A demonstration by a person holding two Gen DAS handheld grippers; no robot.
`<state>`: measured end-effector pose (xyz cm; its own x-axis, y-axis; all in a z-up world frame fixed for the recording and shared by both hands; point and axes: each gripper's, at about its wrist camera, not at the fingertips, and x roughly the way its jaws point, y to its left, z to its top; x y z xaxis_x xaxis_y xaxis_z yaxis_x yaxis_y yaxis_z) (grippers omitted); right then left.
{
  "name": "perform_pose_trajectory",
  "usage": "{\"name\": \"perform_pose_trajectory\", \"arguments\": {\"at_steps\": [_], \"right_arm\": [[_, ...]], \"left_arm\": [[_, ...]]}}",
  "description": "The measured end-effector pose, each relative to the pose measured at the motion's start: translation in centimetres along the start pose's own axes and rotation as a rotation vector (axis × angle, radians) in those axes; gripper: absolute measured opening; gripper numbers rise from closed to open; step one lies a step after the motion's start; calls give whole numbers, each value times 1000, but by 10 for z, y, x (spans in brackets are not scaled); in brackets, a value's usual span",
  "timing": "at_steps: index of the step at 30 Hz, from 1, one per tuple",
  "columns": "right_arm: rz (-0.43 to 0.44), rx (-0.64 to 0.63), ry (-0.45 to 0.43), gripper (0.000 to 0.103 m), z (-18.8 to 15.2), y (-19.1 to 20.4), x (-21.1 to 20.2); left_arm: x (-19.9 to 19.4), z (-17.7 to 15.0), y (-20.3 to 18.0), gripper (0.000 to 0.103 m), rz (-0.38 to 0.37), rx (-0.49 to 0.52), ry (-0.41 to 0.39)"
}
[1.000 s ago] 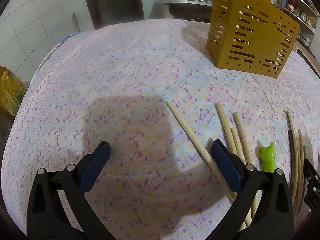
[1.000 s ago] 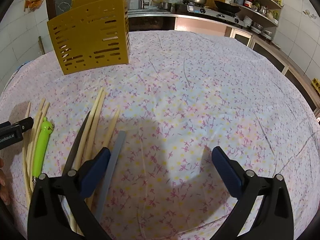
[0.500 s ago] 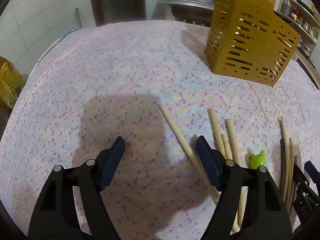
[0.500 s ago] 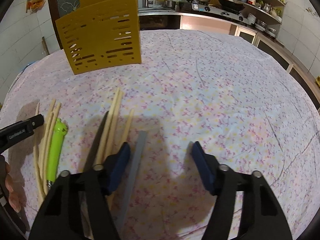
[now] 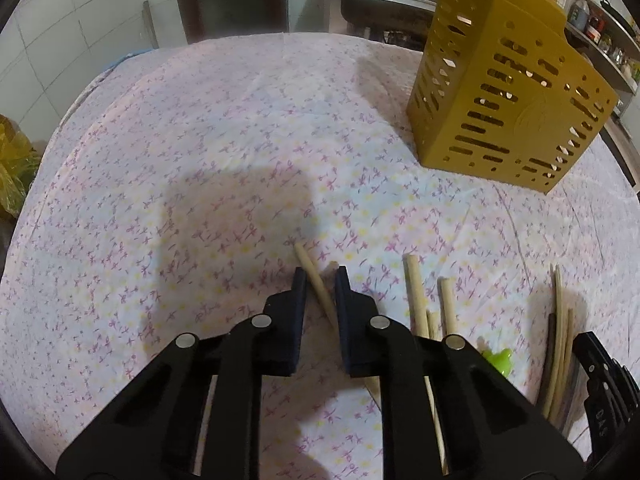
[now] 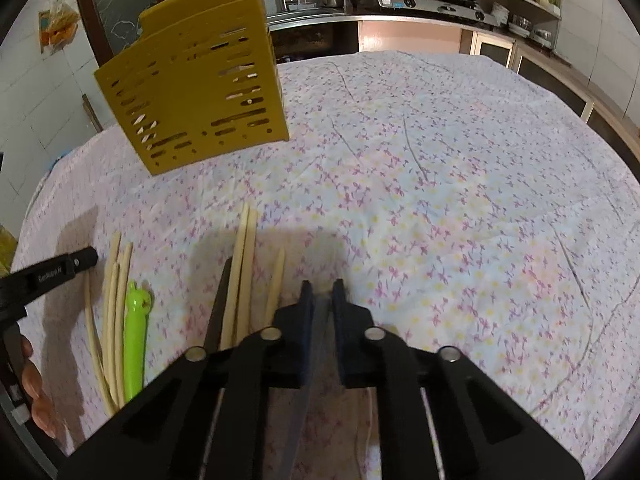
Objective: Organize utensils
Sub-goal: 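Lift the chopstick with the left tool while the right tool carries the spatula over the yellow holder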
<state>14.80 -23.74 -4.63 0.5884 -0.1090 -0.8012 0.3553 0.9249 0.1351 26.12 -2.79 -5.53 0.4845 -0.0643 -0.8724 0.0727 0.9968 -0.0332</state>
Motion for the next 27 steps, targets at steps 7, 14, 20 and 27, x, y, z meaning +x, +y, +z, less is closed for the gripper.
{"name": "perform_pose_trajectory", "arguments": {"at_steps": [7, 14, 20, 27], "right_arm": [[56, 11, -25, 8, 7, -2, -5], [100, -17, -160, 8, 18, -1, -41], [117, -37, -303, 8, 22, -2, -78], [51, -101, -490, 8, 28, 6, -118]], "left_arm": [[-5, -6, 5, 4, -29, -31, -29], [-49, -10, 6, 4, -77, -28, -162], [-113, -14, 12, 4, -140, -23, -358], [-174, -29, 8, 4, -198, 11, -579]]}}
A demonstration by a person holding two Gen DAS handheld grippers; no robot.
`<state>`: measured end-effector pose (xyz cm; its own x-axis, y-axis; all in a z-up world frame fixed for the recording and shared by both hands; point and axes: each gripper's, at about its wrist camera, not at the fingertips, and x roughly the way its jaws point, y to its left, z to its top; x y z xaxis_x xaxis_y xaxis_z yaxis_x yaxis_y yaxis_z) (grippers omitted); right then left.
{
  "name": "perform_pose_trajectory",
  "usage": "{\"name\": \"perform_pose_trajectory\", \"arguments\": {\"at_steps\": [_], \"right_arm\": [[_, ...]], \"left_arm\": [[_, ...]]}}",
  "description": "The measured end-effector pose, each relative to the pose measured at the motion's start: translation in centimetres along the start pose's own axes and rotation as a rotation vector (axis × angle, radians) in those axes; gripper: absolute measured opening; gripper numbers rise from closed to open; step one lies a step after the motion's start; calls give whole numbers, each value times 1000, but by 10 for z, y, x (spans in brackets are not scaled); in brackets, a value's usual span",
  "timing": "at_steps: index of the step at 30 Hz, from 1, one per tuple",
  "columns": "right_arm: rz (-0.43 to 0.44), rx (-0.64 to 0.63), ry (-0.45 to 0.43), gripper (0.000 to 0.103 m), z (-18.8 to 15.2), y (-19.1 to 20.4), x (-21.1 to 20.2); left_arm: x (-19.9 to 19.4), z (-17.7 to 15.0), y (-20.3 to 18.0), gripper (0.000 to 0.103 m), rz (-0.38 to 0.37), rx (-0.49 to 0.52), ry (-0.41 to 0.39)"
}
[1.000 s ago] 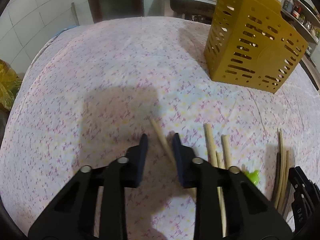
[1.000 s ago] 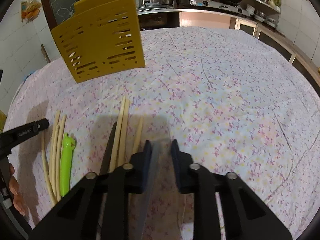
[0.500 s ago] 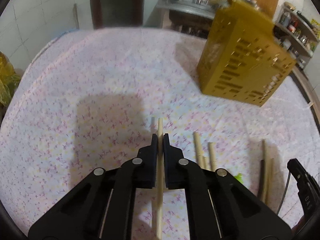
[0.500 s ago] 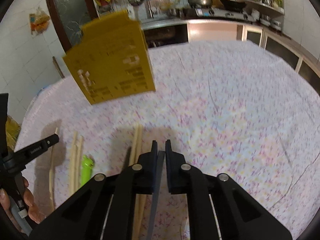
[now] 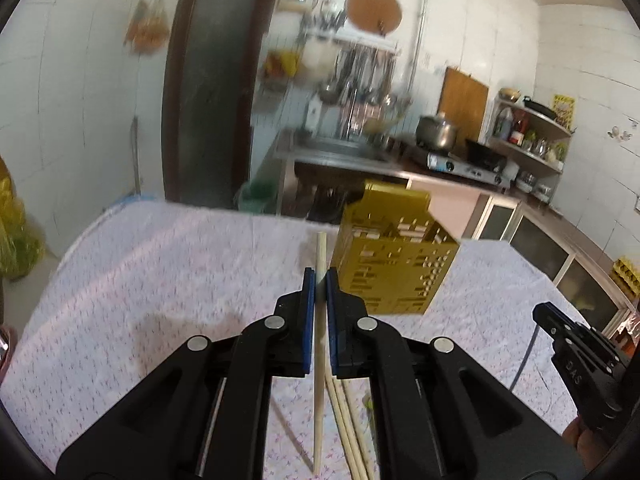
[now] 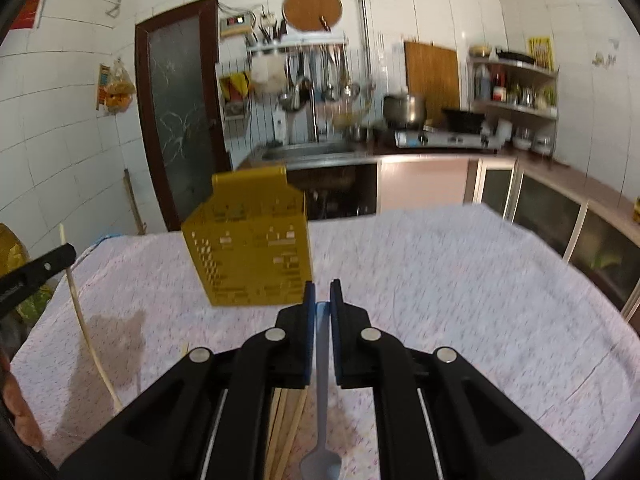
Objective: Organize utensils
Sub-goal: 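Lift the chopstick with the left tool while the right tool carries the spatula over the yellow holder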
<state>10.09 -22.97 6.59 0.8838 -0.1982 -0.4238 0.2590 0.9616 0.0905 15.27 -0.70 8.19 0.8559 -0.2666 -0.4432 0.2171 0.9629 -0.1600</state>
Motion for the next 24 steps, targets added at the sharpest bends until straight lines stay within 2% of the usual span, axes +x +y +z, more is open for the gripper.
{"name": "perform_pose_trajectory", "arguments": {"at_steps": [15, 20, 24], "right_arm": [[10, -2, -103, 7, 16, 0, -12], [30, 7, -155, 7, 51, 3, -10], [40, -12, -240, 7, 95, 14, -8]], "left_arm": [[-18, 17, -12, 4, -4, 45, -94], [-23, 55, -24, 4, -18, 69, -166], [-20, 99, -39, 4, -28, 84, -258]]}}
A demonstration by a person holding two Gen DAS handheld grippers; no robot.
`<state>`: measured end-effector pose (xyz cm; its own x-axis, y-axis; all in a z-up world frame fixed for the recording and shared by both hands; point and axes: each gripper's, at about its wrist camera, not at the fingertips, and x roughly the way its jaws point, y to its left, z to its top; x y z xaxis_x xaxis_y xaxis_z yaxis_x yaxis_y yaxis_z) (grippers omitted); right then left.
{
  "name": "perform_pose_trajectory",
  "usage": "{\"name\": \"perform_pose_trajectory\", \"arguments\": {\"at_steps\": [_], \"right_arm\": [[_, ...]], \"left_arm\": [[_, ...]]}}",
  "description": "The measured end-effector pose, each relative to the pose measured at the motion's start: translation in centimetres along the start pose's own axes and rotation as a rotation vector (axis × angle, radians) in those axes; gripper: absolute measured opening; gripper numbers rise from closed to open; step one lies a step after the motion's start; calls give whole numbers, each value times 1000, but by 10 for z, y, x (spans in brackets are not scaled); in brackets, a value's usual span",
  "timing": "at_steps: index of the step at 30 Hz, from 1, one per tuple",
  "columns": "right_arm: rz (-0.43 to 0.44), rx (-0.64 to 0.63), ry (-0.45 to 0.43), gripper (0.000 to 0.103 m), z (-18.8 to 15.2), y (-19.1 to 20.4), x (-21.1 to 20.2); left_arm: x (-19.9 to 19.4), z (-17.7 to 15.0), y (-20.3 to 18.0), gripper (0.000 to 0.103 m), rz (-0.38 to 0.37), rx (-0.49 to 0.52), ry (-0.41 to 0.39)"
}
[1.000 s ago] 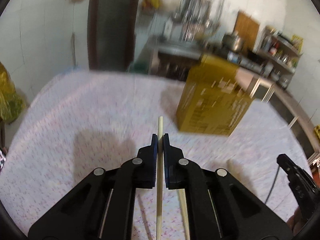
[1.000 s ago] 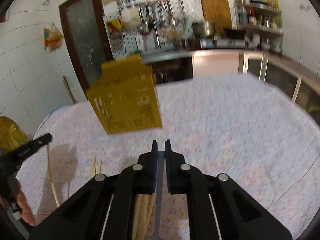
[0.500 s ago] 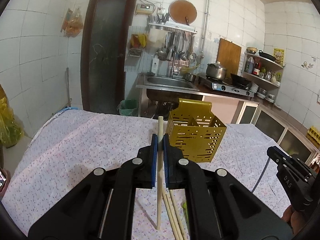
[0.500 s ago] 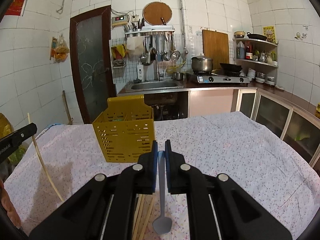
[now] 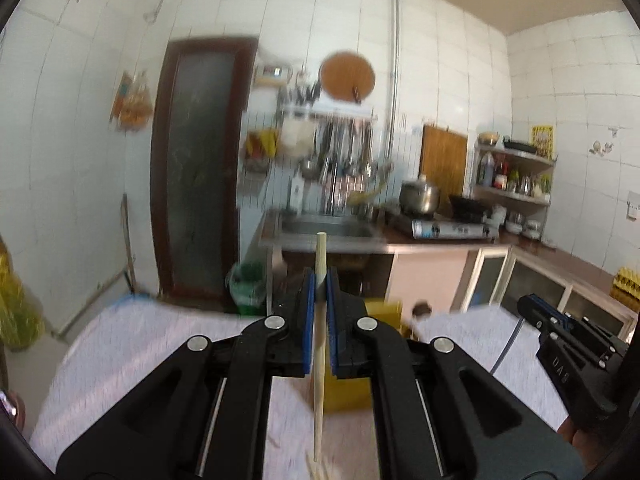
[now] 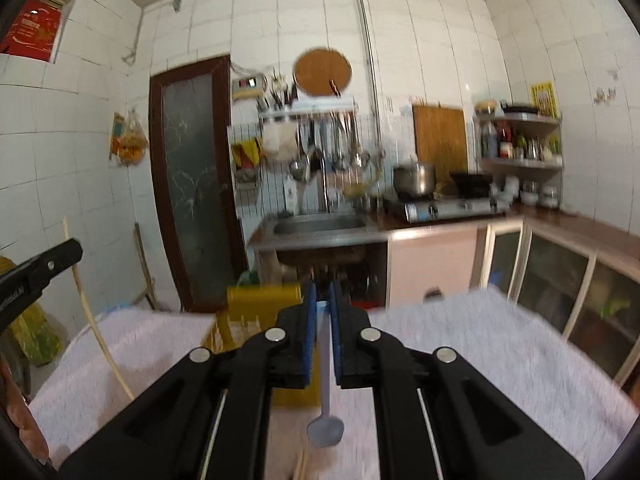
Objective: Organize utensils
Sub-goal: 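Lift the chopstick with the left tool while the right tool carries the spatula over the yellow holder, then open the left tool over the yellow holder while the right tool releases the spatula into it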
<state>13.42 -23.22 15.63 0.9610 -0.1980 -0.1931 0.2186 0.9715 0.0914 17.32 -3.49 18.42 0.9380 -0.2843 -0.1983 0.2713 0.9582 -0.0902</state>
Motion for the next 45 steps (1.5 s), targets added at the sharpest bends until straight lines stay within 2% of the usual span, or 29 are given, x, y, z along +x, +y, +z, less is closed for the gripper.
{"name": "perform_pose_trajectory", "arguments": {"at_steps": [3, 6, 11, 15, 20, 23, 27, 29, 30, 31, 32, 34, 35, 36, 37, 40, 45], "right_arm": [[15, -5, -45, 7, 29, 8, 13], [26, -7, -65, 7, 49, 18, 31], [49, 17, -69, 7, 61, 23, 70], [61, 21, -23, 7, 47, 28, 103], [65, 14, 73, 7, 5, 26, 139], [66, 24, 120, 7, -16, 21, 152], [56, 7, 159, 7, -29, 20, 160], [63, -15, 162, 11, -29, 22, 157], [48, -37, 154, 19, -26, 22, 153], [29, -52, 148, 48, -22, 22, 148], [25, -53, 143, 67, -18, 21, 143], [27, -43, 130, 69, -8, 16, 127], [19, -45, 139, 75, -5, 14, 121], [17, -35, 153, 78, -1, 10, 111], [22, -21, 159, 83, -1, 6, 101], [0, -24, 173, 87, -7, -1, 77], [-26, -24, 240, 87, -47, -12, 51]], "left_arm": [[22, 31, -8, 4, -24, -9, -52], [48, 49, -14, 4, -26, -22, -71], [95, 51, -24, 4, -45, -20, -59], [132, 32, -26, 4, -49, -23, -23], [173, -9, -17, 4, -34, -48, 73], [185, -29, -11, 4, -22, -52, 126], [185, -38, -2, 5, -8, -46, 163], [177, -32, 4, 14, -11, -50, 179], [171, -27, 7, 28, -11, -59, 184], [164, -22, 11, 43, -7, -67, 180], [150, -15, 15, 50, 4, -71, 167], [133, -7, 18, 71, 23, -65, 151], [121, -3, 21, 77, 39, -59, 147], [112, 0, 24, 90, 53, -57, 151], [102, 2, 28, 96, 59, -61, 155], [71, -3, 39, 98, 76, -59, 164], [43, -45, 53, 98, 124, -58, 239]]}}
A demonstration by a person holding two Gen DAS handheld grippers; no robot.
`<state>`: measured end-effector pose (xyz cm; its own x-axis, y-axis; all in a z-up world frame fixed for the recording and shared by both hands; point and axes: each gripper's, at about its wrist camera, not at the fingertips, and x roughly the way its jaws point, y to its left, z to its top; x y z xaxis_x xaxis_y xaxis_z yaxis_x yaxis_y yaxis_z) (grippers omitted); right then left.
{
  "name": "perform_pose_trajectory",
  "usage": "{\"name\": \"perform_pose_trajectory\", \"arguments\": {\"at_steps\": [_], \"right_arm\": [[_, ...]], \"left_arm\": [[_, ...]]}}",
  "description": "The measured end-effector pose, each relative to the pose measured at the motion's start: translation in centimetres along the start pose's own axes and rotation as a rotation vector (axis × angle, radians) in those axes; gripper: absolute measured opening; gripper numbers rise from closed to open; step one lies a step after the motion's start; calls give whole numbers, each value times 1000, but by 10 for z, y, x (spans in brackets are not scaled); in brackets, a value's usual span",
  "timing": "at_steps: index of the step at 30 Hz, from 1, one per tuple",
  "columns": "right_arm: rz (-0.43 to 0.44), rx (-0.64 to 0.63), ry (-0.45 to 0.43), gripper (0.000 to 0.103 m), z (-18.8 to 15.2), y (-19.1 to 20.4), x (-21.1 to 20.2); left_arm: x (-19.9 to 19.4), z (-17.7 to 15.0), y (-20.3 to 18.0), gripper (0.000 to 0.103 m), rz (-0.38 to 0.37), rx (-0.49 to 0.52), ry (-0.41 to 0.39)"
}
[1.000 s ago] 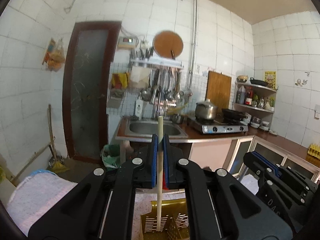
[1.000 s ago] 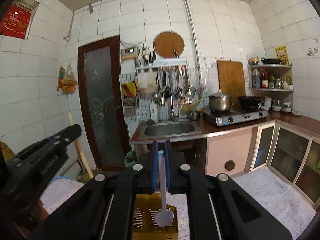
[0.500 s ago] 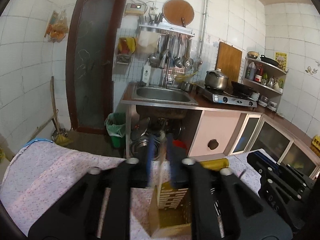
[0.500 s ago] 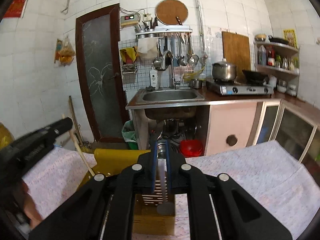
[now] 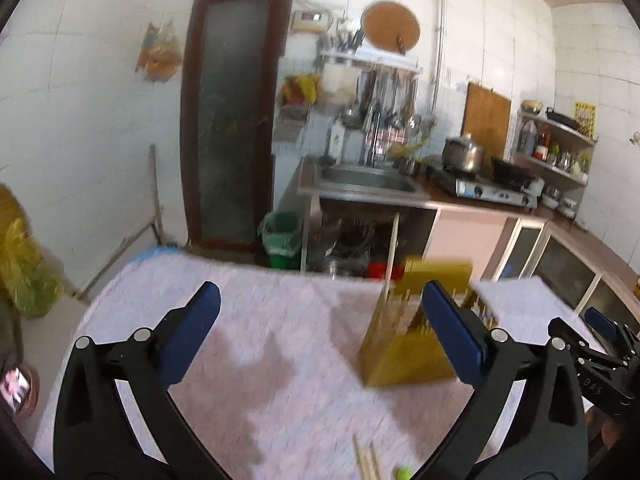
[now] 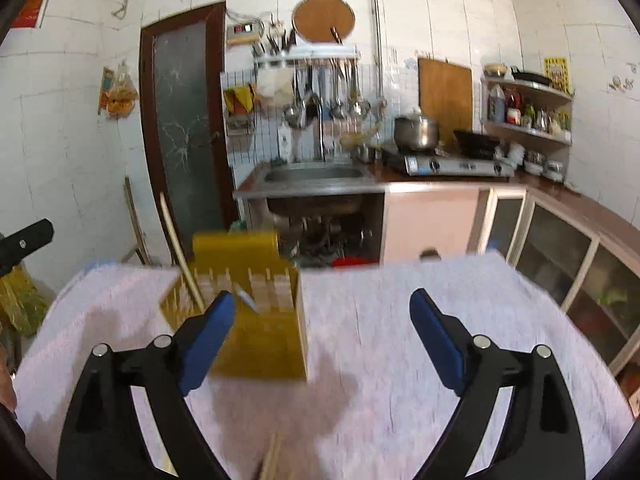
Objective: Organize utensils
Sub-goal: 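Open the left tool over the yellow holder while the right tool releases the spatula into it, then move both open tools back down to the chopstick pile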
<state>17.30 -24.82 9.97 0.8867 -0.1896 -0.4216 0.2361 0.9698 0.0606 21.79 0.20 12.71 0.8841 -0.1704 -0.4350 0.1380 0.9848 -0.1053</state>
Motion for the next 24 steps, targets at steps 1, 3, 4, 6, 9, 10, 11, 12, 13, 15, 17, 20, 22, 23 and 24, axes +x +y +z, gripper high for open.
{"name": "perform_pose_trajectory", "arguments": {"at_steps": [1, 3, 4, 6, 9, 10, 11, 12, 13, 15, 17, 20, 22, 23, 24], "right_arm": [[-7, 1, 22, 87, -12, -1, 0], [-29, 5, 60, 87, -34, -3, 2], [-37, 10, 84, 87, -46, -4, 4], [-39, 17, 137, 87, -69, -5, 11], [-62, 10, 210, 87, -101, -4, 19], [-69, 9, 230, 87, -109, -4, 22], [-72, 5, 258, 87, -119, -4, 26], [-75, 1, 276, 87, -125, -3, 29], [-80, -4, 290, 87, -129, -2, 32], [-100, -10, 307, 87, -134, -1, 36], [-111, -6, 321, 87, -134, -2, 39], [-121, -8, 335, 87, -135, -2, 42], [-123, -12, 360, 87, -135, 1, 49], [-125, -14, 366, 87, -135, 1, 50], [-125, -16, 366, 87, -136, 2, 50]], "left_arm": [[1, -9, 1, 98, 6, 0, 18], [5, -34, 2, 98, 17, 7, 66], [8, -46, 1, 98, 18, 12, 88], [17, -71, -1, 98, 17, 23, 143], [35, -104, -3, 98, 18, 34, 231], [42, -116, -3, 98, 23, 37, 264], [48, -125, -4, 98, 26, 40, 293], [54, -133, -4, 98, 29, 46, 318], [60, -139, -5, 98, 35, 56, 337], [66, -146, -6, 98, 44, 69, 345], [72, -151, -7, 98, 46, 75, 364], [78, -160, -7, 98, 56, 80, 390], [82, -163, -9, 98, 67, 90, 407], [84, -165, -9, 98, 66, 94, 414], [84, -166, -9, 98, 68, 96, 417]]}}
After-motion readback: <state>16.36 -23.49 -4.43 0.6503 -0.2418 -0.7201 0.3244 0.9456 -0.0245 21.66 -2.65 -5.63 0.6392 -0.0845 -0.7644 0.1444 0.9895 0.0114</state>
